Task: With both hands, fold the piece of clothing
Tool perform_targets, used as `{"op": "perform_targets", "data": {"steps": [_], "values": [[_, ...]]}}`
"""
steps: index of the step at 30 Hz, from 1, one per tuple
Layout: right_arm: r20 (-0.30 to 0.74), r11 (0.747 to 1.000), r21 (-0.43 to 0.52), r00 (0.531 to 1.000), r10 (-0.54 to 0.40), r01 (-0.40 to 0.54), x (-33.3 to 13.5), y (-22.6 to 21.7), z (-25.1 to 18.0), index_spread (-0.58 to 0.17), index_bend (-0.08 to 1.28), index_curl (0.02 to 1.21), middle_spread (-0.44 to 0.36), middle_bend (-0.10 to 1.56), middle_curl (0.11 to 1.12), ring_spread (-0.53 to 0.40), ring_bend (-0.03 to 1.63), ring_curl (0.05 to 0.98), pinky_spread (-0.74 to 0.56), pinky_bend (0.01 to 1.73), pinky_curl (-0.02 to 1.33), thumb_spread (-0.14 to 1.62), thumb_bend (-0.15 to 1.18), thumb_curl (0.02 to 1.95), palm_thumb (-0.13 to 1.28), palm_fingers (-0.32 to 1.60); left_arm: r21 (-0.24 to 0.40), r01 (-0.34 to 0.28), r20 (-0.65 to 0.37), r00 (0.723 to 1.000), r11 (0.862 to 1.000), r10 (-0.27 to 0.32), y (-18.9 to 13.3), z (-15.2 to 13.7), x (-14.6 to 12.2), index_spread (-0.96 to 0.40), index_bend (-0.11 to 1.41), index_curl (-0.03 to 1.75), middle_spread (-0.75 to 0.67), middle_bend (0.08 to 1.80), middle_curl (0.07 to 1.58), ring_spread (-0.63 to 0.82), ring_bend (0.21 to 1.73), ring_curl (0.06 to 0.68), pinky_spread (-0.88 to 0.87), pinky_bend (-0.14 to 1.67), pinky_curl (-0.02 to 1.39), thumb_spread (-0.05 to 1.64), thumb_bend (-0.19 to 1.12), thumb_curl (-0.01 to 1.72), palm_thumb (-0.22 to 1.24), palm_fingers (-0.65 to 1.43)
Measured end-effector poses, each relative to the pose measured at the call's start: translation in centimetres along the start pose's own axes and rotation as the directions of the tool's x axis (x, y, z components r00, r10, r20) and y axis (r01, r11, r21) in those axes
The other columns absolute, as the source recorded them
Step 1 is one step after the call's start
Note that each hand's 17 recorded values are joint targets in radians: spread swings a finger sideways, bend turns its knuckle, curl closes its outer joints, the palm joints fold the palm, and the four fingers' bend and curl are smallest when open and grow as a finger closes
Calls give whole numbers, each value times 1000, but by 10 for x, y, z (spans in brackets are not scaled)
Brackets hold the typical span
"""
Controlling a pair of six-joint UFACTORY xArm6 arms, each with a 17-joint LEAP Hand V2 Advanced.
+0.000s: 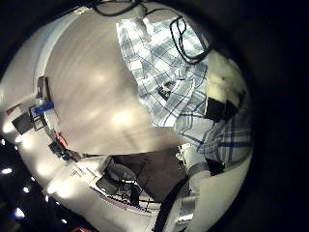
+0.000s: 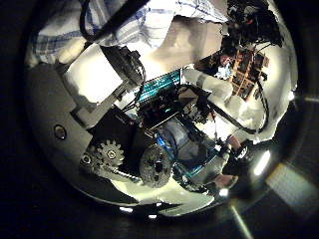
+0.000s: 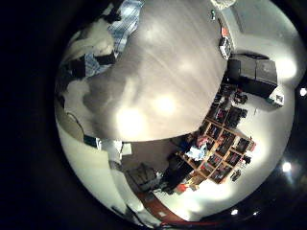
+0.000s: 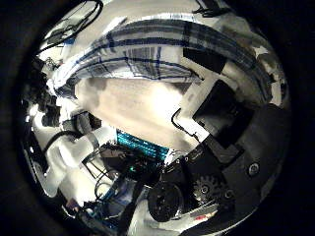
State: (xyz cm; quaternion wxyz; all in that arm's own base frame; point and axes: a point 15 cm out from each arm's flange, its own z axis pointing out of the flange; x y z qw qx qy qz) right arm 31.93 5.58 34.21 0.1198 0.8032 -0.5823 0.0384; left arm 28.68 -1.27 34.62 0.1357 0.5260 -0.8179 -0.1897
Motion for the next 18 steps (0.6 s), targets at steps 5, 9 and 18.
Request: {"op": "perform_targets", "data": {"steps": [5,9,18], "values": [[1,1000,6,1000,2,-2,2,-27,-6,-322,1039,935,-187,1236,911,-212,1422,686,-157,1516,497,1170,-11,628,989,1064,22,46,10,999,999,-46,-25,-10,-11,-568,176,1543,-675,792,1191,-460,1356,512,-626,1116,722,1100,-25,569,825,978],[0,1000,-25,1000,-8,8,-2,-70,7,-318,1034,944,-182,1238,909,-210,1419,694,-157,1503,522,1164,-15,641,963,1059,18,85,18,996,996,-86,-66,-6,-27,-558,178,1542,-678,793,1195,-461,1351,512,-625,1099,722,1097,-24,552,795,967],[4,992,-128,1000,7,-6,3,-169,61,-318,1014,962,-177,1228,907,-212,1408,707,-176,1471,572,1178,-18,646,917,1045,-54,119,-11,993,991,-120,-145,20,-60,-524,183,1535,-680,818,1200,-460,1334,517,-622,1032,747,1087,-25,512,745,819]]}}
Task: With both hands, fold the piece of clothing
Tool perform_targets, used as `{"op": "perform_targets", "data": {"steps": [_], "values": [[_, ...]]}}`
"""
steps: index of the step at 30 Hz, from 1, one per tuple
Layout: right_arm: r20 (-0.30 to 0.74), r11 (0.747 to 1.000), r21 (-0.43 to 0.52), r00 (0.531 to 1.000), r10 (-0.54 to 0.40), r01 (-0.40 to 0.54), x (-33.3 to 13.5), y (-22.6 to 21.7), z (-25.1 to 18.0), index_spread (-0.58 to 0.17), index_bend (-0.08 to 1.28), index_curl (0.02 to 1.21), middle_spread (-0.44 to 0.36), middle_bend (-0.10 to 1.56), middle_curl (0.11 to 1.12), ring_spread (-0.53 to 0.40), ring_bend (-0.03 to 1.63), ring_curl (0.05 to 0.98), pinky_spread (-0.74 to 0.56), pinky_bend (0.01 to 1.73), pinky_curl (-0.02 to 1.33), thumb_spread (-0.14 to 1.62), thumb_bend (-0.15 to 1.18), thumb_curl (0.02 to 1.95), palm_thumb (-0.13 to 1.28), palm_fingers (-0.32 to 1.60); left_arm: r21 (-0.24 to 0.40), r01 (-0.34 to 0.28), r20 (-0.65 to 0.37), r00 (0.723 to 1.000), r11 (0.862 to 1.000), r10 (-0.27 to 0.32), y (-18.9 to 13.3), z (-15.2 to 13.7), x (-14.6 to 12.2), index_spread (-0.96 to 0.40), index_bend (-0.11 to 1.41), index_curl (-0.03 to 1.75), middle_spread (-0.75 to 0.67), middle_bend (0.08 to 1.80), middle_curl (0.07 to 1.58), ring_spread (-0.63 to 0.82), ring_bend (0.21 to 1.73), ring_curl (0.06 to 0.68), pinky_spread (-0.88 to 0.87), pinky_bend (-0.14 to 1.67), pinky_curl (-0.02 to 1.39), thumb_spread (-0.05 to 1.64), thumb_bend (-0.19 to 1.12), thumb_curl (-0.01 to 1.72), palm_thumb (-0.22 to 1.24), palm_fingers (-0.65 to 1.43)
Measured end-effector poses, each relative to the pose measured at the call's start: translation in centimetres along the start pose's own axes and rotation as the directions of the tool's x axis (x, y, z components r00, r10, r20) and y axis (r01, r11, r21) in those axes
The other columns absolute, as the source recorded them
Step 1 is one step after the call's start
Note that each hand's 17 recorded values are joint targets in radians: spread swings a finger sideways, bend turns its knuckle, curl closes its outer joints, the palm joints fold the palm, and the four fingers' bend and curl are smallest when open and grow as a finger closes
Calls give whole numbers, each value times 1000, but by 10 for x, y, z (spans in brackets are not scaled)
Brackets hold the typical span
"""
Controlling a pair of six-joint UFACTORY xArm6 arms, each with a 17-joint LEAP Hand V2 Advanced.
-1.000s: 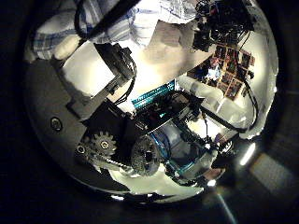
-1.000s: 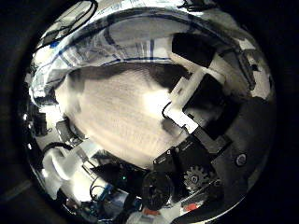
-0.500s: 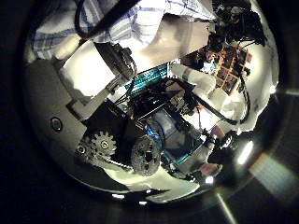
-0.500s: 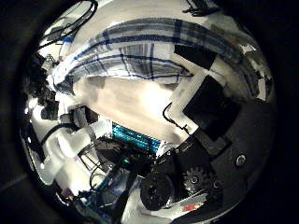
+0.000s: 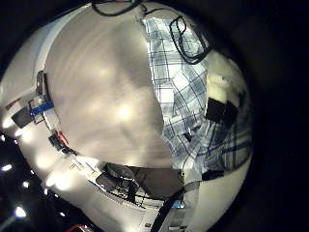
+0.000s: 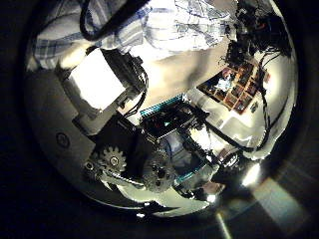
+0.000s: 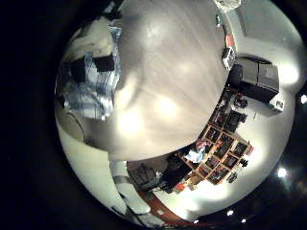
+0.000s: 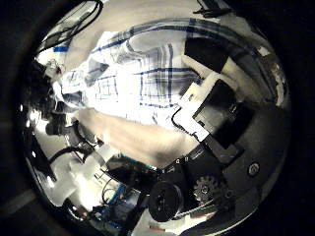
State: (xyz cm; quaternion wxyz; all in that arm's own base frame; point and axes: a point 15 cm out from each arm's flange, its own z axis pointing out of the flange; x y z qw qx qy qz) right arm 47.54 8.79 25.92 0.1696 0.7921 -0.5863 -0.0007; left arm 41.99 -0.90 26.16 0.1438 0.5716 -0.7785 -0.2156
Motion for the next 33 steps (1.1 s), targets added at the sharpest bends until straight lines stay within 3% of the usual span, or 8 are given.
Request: {"op": "perform_targets", "data": {"steps": [5,7,10,12,15,18,26,33], "values": [[6,999,-38,1000,14,-14,5,-38,25,-330,910,947,-182,1184,883,-213,1387,696,-211,1423,584,1209,-34,590,816,983,-22,27,-20,999,999,-27,-26,14,-19,-508,230,1501,-663,831,1175,-466,1215,504,-606,909,756,1079,-26,494,722,617],[8,998,-60,1000,23,-22,9,-46,38,-351,758,916,-194,1121,852,-220,1389,687,-258,1416,585,1228,-37,558,757,860,-22,37,-29,999,999,-37,-33,16,-26,-499,259,1449,-622,743,1143,-417,1110,492,-547,814,763,1078,-26,486,706,364],[15,997,-67,999,45,-44,21,-51,48,-385,289,777,-236,951,785,-257,1416,663,-387,1439,575,1263,-48,491,613,396,-11,55,-56,997,998,-56,-37,19,-42,-458,256,1343,-473,460,1051,-269,1022,452,-384,673,744,1078,-39,465,655,41],[22,996,-57,998,66,-65,33,-51,47,-405,214,712,-234,857,747,-266,1359,638,-389,1399,553,1288,-36,456,567,260,21,61,-79,995,998,-59,-40,15,-49,-401,197,1256,-318,287,971,-152,990,424,-260,617,721,1073,-58,439,576,-65],[47,992,9,991,122,-122,62,-52,30,-437,247,644,-225,748,686,-253,1220,572,-242,1224,499,1311,-28,413,510,94,99,83,-116,991,992,-72,-42,2,-60,-294,132,1121,-104,154,850,-6,933,384,-65,558,678,1066,-63,393,454,-89],[106,984,68,982,158,-166,79,-50,11,-443,257,595,-216,669,631,-225,1136,514,-99,1139,440,1333,-17,382,492,98,214,111,-159,984,971,-77,-42,-23,-68,-187,124,991,70,145,742,108,889,361,101,516,638,1048,-54,359,365,-94],[151,968,200,981,125,-154,106,-14,-59,-448,267,532,-260,595,555,-197,1055,451,100,1000,358,1365,-8,343,506,181,353,106,-151,987,929,-55,1,-76,-71,-22,154,731,288,150,545,273,794,311,350,441,539,1013,-32,324,277,-53],[154,996,88,988,14,-27,87,45,-45,-426,234,489,-216,550,509,-180,927,398,187,892,298,1351,-18,324,486,138,350,46,-158,987,936,11,41,-63,-38,11,175,603,305,163,442,320,749,286,399,409,483,1012,-25,315,274,-10]]}}
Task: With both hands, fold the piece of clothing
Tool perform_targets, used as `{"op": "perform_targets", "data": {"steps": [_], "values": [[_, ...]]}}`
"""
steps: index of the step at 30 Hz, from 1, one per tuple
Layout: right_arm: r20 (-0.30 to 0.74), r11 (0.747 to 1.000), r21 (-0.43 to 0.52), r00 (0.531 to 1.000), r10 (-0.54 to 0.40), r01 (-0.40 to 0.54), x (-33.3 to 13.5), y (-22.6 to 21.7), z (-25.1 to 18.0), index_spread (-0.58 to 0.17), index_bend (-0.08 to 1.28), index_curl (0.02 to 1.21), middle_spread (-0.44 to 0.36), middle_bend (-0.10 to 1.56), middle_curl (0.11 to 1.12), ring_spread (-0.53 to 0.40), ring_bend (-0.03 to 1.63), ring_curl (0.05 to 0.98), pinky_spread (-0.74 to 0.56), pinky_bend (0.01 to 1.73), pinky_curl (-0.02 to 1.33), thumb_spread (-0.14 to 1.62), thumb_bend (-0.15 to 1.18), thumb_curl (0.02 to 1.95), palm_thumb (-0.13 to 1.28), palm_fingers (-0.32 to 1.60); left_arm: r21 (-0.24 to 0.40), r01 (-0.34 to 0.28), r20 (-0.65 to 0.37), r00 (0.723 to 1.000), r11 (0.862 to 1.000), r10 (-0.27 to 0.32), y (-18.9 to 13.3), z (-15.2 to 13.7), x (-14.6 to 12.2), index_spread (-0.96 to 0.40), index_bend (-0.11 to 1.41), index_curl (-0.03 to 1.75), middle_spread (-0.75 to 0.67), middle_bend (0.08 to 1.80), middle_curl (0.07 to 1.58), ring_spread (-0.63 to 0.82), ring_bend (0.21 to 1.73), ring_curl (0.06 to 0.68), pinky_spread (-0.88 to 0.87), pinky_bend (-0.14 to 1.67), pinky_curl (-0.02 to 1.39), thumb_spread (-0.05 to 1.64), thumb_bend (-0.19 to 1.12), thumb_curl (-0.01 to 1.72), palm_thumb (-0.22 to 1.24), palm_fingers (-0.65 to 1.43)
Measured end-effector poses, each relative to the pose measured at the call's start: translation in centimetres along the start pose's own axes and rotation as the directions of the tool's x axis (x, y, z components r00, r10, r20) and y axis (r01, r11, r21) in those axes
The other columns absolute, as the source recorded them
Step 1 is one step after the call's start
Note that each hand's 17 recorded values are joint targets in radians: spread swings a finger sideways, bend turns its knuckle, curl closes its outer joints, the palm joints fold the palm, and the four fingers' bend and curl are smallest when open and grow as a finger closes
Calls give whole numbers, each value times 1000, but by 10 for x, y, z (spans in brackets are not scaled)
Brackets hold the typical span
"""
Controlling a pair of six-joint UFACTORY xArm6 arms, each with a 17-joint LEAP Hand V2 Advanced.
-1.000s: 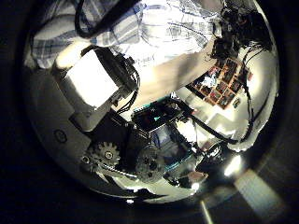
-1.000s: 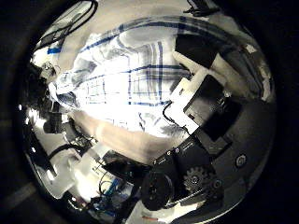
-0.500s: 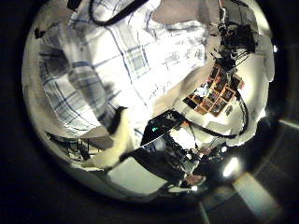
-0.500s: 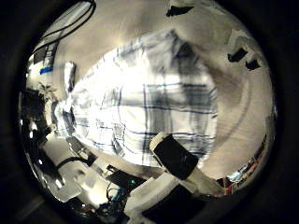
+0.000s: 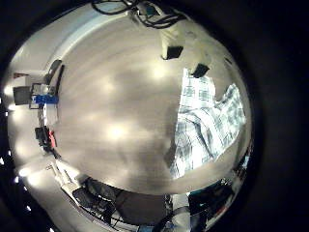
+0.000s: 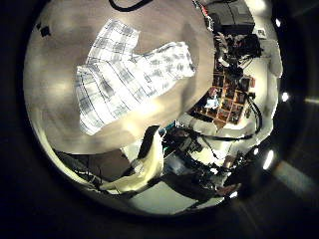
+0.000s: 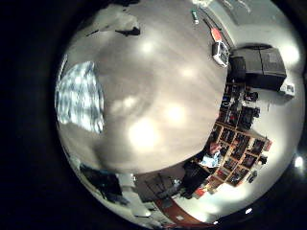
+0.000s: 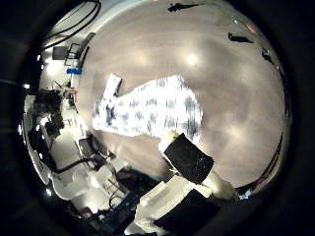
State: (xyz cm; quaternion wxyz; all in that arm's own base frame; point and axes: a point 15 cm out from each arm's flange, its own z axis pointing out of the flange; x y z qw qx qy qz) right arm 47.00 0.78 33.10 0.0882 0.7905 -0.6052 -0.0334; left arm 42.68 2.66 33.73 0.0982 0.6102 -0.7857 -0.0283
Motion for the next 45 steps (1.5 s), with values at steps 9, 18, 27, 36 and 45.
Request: {"op": "perform_targets", "data": {"steps": [9,18,27,36,45], "values": [[31,987,-154,998,-48,52,-12,32,65,-380,184,430,-124,447,447,-96,763,331,294,792,249,1261,-23,317,426,76,-88,-28,-23,999,996,26,35,89,29,21,179,510,293,172,372,356,709,262,410,384,435,1077,-20,303,281,22],[33,985,-153,997,-70,74,-20,22,110,-362,162,373,-87,376,404,-46,688,293,314,730,222,1166,-24,321,406,107,-89,3,-21,1000,996,-5,44,127,29,27,180,455,285,172,334,371,684,248,415,375,407,1115,-20,290,284,42],[31,969,-220,993,-110,114,-42,11,144,-307,192,377,-83,356,391,-50,662,274,282,645,192,1107,-11,349,489,252,-84,33,5,999,996,-32,44,137,16,40,181,420,290,174,313,392,670,238,415,373,389,1119,-21,285,283,49],[0,959,-254,992,-128,123,-46,6,158,-351,174,377,-204,535,463,-247,914,323,-121,796,175,1080,3,402,660,913,-80,45,14,999,996,-44,44,131,8,41,183,403,291,171,297,397,663,233,414,372,375,1113,-21,290,288,56],[-23,981,-178,996,-80,75,-36,-3,141,-413,739,689,-245,992,695,-244,1190,505,-298,1222,399,1115,49,484,908,1321,-86,41,12,999,995,-40,46,133,8,41,183,393,289,171,286,398,659,230,409,373,366,1110,-22,291,286,60]]}}
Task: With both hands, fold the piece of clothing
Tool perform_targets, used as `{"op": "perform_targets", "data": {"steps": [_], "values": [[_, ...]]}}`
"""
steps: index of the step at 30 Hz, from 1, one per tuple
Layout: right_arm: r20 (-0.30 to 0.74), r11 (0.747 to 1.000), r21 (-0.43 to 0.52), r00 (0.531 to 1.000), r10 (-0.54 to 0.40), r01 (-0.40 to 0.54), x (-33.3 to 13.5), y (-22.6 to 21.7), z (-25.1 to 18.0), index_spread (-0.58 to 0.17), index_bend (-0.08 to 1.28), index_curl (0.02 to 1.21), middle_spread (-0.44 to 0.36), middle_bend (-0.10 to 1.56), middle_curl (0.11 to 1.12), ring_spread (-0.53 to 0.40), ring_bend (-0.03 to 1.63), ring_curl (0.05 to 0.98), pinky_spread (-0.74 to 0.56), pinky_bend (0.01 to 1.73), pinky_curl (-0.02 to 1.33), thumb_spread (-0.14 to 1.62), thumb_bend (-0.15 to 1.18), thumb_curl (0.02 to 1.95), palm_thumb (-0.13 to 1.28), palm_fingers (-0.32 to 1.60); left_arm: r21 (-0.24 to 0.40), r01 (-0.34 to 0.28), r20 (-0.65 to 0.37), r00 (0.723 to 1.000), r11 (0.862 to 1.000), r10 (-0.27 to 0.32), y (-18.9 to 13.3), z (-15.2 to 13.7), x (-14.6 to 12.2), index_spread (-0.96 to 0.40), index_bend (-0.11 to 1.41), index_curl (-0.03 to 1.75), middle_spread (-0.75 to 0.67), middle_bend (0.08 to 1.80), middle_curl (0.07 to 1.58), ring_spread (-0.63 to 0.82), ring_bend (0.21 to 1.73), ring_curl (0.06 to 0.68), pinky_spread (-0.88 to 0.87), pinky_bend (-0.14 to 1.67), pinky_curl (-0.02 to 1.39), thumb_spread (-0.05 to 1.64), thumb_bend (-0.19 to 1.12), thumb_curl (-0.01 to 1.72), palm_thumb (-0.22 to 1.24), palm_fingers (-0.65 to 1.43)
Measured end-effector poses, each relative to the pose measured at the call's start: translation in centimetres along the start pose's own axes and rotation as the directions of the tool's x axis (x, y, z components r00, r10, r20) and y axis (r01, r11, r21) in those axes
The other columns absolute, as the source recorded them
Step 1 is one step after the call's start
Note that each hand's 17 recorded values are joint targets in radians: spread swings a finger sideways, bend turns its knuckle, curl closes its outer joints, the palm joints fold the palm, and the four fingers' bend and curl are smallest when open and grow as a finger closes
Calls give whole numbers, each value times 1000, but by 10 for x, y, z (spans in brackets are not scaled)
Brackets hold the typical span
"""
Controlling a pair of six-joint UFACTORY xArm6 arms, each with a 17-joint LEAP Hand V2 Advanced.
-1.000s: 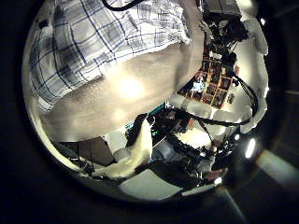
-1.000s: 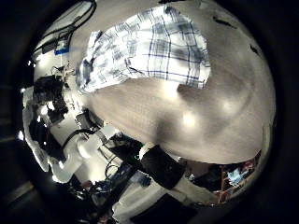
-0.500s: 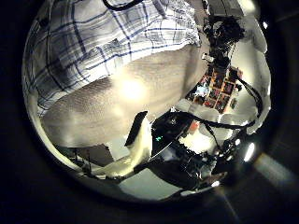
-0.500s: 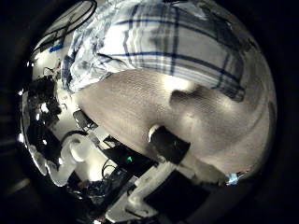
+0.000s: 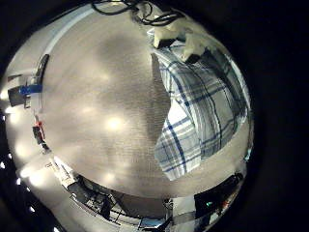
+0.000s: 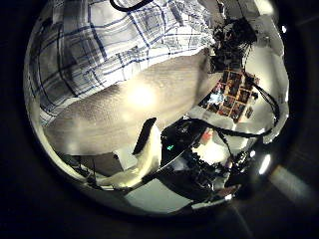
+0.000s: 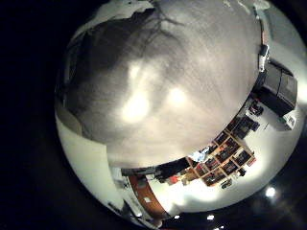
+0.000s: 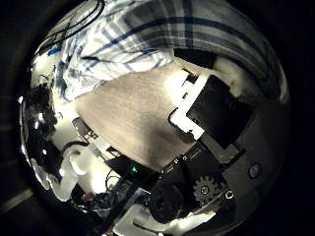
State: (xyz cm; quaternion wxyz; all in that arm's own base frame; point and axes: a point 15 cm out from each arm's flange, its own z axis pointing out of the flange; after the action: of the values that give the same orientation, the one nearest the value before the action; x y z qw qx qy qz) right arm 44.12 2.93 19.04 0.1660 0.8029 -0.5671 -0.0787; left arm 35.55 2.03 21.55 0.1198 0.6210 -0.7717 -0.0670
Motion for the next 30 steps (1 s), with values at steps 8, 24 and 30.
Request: {"op": "perform_targets", "data": {"steps": [8,24,30], "values": [[11,996,44,997,80,-80,44,28,-20,-362,965,834,-218,1169,806,-223,1343,601,-232,1395,514,1152,51,553,983,1140,5,-7,-14,1000,1000,7,-2,9,11,41,183,388,287,171,281,398,657,228,407,374,360,1113,-20,293,288,62],[-7,982,138,992,129,-127,70,81,-52,-314,1030,921,-187,1226,883,-208,1397,671,-194,1407,635,1179,-8,641,998,1056,68,-18,-22,1000,998,19,-32,34,37,41,183,382,269,176,285,392,645,223,403,363,351,1135,-19,290,317,82],[-44,971,219,993,108,-96,63,92,-86,-309,1029,933,-185,1215,899,-208,1395,682,-193,1383,665,1181,-9,662,993,1050,98,-10,-36,999,995,14,-24,15,27,41,186,387,258,178,286,386,644,222,397,350,347,1143,-19,288,320,105]]}}
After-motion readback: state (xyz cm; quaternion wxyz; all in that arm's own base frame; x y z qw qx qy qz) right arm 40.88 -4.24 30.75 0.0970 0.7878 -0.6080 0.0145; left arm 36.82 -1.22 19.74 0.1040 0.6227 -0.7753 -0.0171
